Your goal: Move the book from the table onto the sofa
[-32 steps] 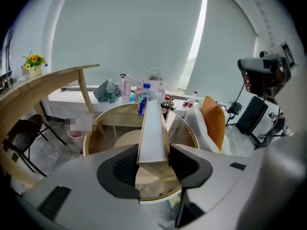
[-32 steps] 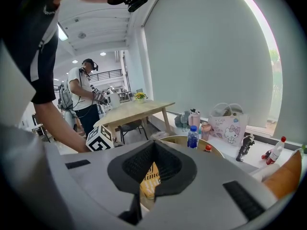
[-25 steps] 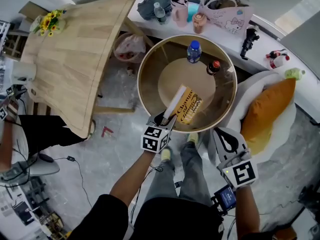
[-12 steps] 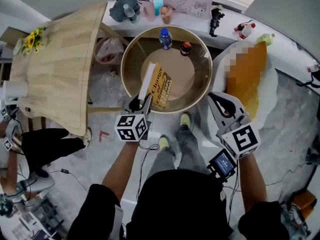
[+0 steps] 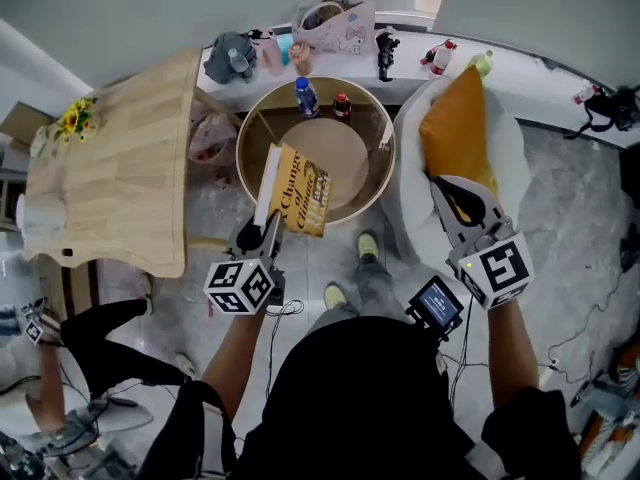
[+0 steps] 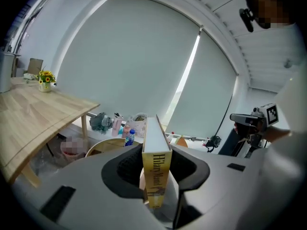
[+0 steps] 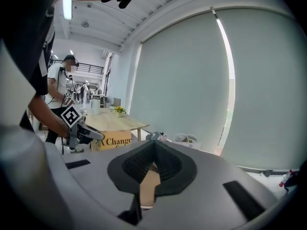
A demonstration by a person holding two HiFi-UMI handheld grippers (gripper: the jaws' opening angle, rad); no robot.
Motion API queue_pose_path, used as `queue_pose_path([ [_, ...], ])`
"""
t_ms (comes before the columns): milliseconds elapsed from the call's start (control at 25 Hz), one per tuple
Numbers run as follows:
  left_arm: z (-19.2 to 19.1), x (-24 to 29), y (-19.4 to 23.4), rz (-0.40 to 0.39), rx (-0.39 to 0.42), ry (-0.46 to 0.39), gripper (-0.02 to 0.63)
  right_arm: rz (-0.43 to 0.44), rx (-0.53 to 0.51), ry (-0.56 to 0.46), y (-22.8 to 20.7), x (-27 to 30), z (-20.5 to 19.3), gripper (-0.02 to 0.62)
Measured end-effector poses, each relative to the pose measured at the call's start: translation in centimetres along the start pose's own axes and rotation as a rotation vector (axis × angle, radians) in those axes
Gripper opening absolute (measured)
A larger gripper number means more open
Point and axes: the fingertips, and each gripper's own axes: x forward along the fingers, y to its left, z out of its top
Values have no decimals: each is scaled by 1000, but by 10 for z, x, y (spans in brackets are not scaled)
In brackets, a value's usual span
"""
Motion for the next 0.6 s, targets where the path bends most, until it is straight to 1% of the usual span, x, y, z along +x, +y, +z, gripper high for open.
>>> queue_pose_path([
  [200, 14, -31, -30, -90, 42, -35, 150, -98, 18, 33, 13, -57, -7, 6],
  [240, 14, -37, -34, -105, 53, -42, 150, -117, 23, 20, 17, -65, -7, 6],
  [320, 14, -51, -42, -123, 76, -53, 150, -152, 40, -49, 24, -78, -2, 6],
  [360, 14, -58, -47, -133, 87, -56, 150, -166, 52, -65, 27, -86, -1, 6],
  [480, 15, -66, -65, -194, 101, -61, 150, -222, 81, -48, 35, -111, -6, 6],
  [600, 12, -68, -80, -242, 100, -63, 150, -271, 80, -48, 38, -131, -9, 6],
])
